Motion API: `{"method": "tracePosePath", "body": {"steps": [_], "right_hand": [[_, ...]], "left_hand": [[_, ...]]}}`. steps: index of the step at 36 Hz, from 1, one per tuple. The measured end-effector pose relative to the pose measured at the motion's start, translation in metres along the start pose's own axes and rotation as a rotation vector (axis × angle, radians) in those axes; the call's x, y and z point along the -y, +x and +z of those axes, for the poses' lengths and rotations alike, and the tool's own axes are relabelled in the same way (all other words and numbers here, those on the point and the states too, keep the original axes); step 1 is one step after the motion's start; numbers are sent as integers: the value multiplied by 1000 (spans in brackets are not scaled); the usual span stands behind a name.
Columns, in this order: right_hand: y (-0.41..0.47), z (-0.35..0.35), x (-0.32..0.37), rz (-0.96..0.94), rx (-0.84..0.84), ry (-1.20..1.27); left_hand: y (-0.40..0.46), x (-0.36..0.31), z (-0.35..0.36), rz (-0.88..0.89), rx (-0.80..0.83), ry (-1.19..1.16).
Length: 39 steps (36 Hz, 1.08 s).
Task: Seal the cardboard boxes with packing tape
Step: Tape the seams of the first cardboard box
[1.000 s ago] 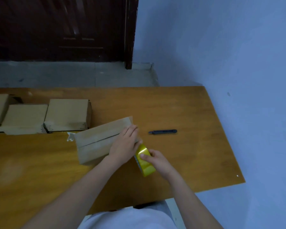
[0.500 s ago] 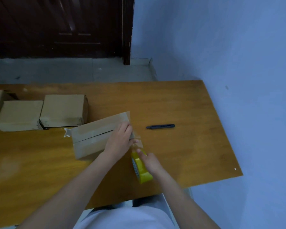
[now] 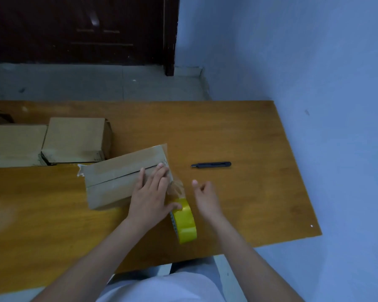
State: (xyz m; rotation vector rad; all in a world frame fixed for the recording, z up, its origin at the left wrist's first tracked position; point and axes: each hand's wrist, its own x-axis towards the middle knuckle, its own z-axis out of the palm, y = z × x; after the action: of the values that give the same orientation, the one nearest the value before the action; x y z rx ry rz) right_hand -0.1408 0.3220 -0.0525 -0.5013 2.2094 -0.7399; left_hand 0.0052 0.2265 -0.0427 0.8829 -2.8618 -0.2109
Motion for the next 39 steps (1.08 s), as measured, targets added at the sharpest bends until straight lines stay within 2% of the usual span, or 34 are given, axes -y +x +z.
{"method": "tracePosePath", "body": {"steps": [3,9,12,16,18,20,26,30,35,39], "right_hand": [[42,-18,1,-109,-204,-238],[98,-35,-2,-178,-90,-802],[105,-35,-13,-285,-112,-922],[102,-41,-19,-306,-79,-914],[94,-46,-19,-277,-51,-714],[80,-54,-19,-327,-54,-527],[17,-72,-11,-956,-167,-609],[-1,-74,-9,-1175,-155,-726],[-6,-68,-6,-1219,-120,-818],[-7,-61,-3,-1171,-230,-826]], "left_hand": [[-1,0,0,0,-5,0],[-3,0,2,-27,-1,5],[-6,0,2,-45,2,-8],[-7,-2,3,-80,20,-21],[-6,-2,3,-90,20,-29],[-5,-2,4,-90,15,-41],[-7,-2,4,-73,11,-20],[-7,-2,2,-70,0,-22],[-7,-2,1,-74,5,-26],[-7,-3,-1,-70,-8,-30]]}}
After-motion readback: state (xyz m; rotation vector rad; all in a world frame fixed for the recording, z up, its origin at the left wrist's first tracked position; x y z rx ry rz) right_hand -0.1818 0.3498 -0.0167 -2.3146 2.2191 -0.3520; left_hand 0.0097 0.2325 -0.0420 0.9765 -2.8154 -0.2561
